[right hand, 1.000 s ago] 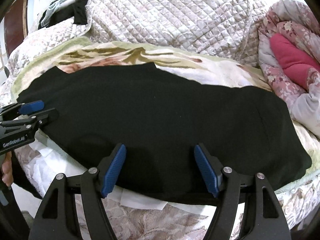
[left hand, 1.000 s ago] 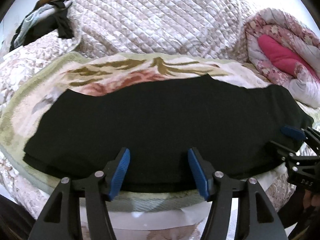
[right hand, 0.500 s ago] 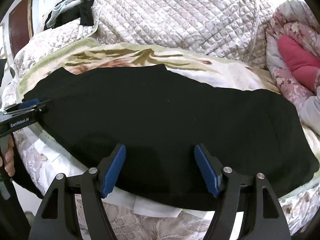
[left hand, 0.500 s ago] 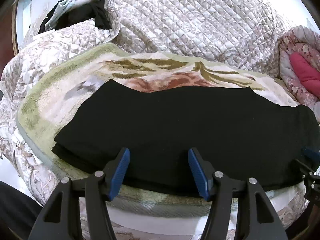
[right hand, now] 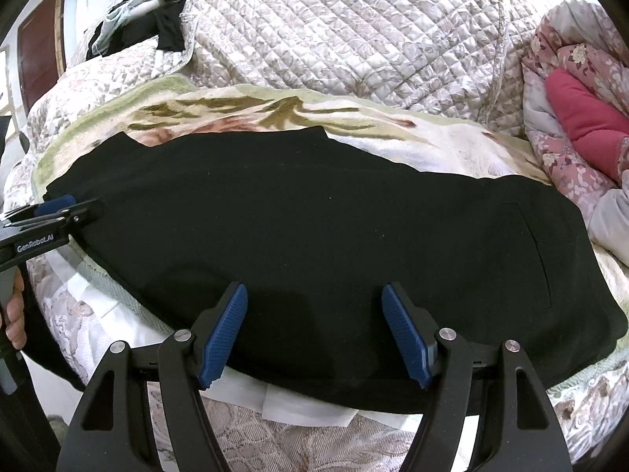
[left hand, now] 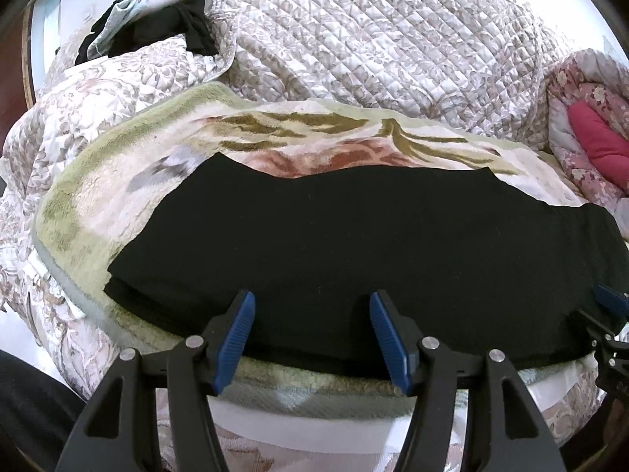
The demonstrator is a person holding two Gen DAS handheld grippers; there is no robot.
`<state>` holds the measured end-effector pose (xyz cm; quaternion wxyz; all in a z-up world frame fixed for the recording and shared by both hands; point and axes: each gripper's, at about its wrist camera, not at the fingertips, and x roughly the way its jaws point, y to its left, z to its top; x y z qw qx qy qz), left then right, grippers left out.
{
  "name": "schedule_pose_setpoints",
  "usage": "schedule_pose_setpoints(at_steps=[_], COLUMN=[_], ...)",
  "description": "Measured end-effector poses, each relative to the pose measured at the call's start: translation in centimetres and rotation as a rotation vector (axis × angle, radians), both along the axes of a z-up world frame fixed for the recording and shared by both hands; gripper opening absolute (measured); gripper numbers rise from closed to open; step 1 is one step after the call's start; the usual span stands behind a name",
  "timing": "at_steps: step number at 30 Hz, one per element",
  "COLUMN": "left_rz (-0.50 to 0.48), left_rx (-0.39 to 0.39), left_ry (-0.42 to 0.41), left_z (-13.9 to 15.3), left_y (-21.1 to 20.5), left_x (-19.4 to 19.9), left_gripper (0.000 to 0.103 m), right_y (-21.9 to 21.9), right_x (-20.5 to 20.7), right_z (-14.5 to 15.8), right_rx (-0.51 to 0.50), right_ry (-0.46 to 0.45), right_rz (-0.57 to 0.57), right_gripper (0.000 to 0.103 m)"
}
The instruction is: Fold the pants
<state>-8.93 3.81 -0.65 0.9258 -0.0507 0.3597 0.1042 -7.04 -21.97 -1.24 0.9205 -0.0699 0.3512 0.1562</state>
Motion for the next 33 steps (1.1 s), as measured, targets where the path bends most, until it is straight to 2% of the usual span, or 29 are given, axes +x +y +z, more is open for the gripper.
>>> schedule_pose_setpoints(at_steps=[6,17,26,33], left_rz=[0.003,0.177,0.199,0.212], left_rx=[-0.035,-0.255,-0.393,-0.407], left_ry=[-0.013,-0.059,-0.096,-0.115], left_z=[0.4,0.6,-0.2,-0.1], left_y=[0.6,6.8,9.3,10.0], left_x=[-1.2,-4.6,-3.9,-2.3], left_gripper=[0.063,0.063,0.063,0.061], right_y=[0.0,-0.5,-0.8,-0.9], right_x=[0.0,-0.1,0.1,0.0], right_z=[0.0,0.4,0.4,0.5], right_rx=[0.0,0.031,0.065,0.079], right_ry=[0.0,0.013,0.023,0.024], right_rz=[0.0,-0.006,-0.011,-0.017], right_gripper=[0.071,0.071,0.071,0.071])
